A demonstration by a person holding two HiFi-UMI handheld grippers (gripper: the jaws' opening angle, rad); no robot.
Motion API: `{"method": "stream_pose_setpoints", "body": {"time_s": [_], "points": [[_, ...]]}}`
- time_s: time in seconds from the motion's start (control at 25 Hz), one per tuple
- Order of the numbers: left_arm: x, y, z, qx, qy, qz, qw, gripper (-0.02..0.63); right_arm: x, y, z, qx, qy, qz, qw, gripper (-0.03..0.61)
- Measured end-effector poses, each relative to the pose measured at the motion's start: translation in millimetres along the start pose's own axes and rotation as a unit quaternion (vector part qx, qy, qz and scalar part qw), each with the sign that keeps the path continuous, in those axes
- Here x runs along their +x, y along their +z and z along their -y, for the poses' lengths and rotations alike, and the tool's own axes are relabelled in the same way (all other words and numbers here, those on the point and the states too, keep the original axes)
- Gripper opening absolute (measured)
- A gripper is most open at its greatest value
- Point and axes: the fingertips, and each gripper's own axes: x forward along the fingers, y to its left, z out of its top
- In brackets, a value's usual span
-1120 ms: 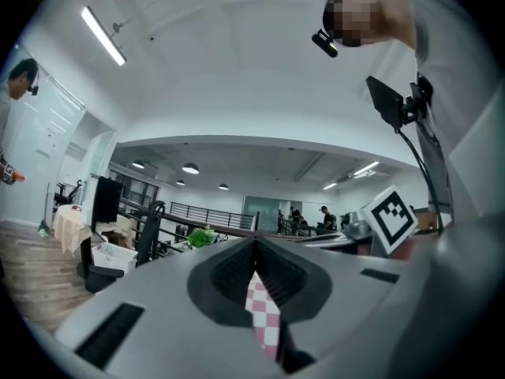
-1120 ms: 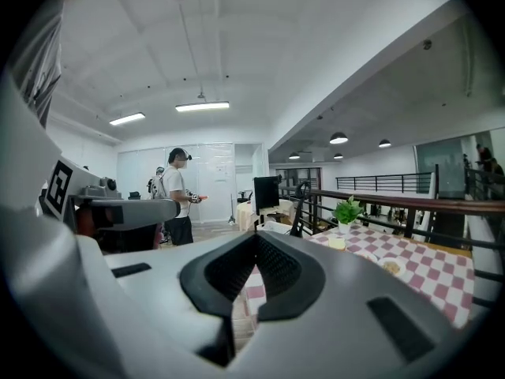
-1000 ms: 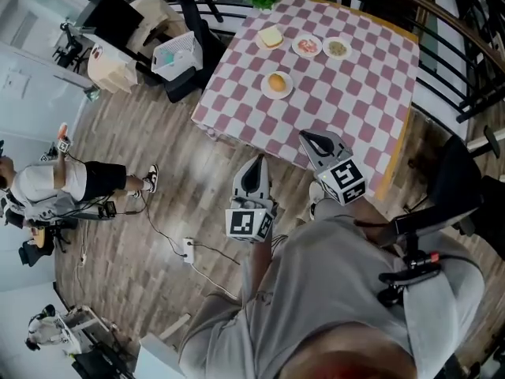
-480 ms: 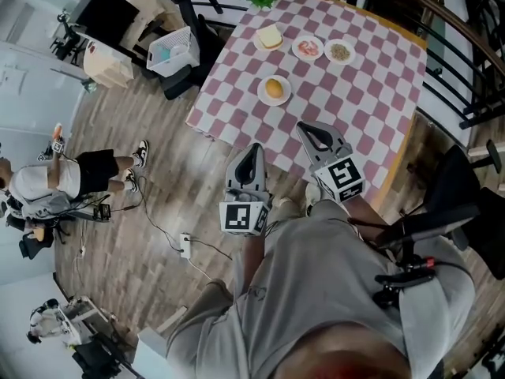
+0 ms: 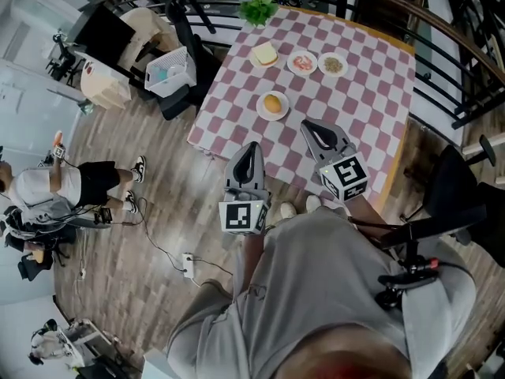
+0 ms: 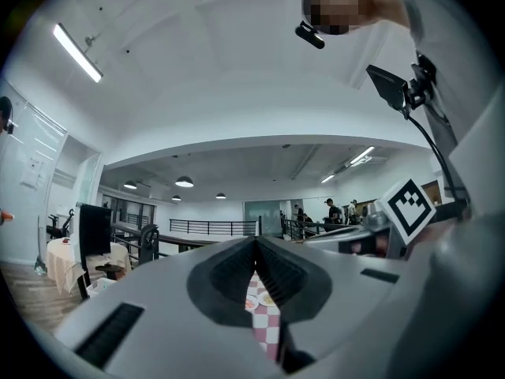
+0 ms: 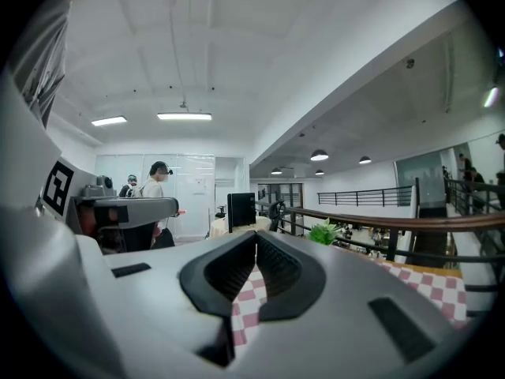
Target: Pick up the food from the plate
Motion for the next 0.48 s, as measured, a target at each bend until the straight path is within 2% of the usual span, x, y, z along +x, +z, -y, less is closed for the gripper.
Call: {"method": "stream_pose_setpoints", "body": {"time_s": [0.44,0.48], "points": [[-11,-15,-16,-0.010,0.001,-0.009,0.9999,0.007,24,-3,-19,-0.010,0.015,-0.018,1.000,0.015],[-12,-15,-18,-0.011,0.002,-0.008,0.9999,0.008,28,-10,-19,-0.014,0.017,-0.034,0.999,0.089]]}}
